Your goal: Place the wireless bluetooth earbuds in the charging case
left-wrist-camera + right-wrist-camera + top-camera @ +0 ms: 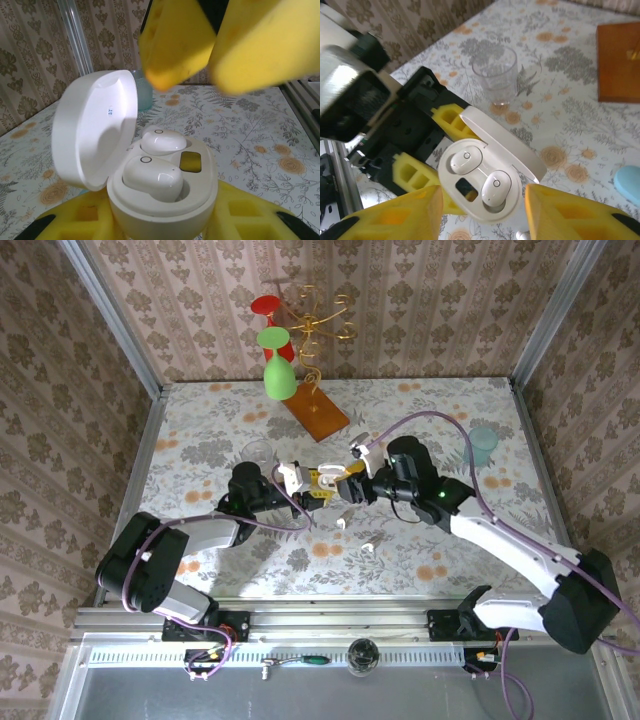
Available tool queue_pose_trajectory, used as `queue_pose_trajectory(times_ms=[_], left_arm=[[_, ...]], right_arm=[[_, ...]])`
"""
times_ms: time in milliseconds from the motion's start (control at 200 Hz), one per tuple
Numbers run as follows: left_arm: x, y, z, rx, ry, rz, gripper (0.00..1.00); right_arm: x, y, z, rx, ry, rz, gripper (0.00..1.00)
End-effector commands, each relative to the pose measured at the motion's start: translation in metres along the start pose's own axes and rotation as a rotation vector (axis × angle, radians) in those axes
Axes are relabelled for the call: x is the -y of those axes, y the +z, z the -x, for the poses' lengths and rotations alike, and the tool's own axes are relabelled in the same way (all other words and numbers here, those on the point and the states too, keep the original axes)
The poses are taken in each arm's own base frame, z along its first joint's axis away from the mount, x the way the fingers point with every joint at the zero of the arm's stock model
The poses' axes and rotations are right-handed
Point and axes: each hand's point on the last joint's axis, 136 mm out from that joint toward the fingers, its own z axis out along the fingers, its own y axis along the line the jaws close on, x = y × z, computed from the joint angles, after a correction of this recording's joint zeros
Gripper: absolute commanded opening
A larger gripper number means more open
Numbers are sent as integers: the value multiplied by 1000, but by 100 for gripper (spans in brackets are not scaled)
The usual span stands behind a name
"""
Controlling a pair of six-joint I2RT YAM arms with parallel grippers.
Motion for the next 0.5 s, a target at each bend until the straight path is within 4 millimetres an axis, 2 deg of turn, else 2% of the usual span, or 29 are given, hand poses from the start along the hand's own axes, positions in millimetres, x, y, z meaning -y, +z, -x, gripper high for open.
queue_pose_trajectory(times_ms=[0, 185, 260, 495], left_arm=[[1, -4, 17, 42, 72, -3, 29], [4, -6, 11, 16, 81, 0, 29], [7, -6, 7, 9, 87, -1, 29], [11, -4, 6, 0, 105, 0, 29]], right_arm=[[-1, -13, 22, 111, -13, -9, 54], [17, -15, 38, 158, 74, -82, 73], [24, -8, 38, 120, 115, -88, 80], [43, 20, 31, 11, 221, -115, 82]])
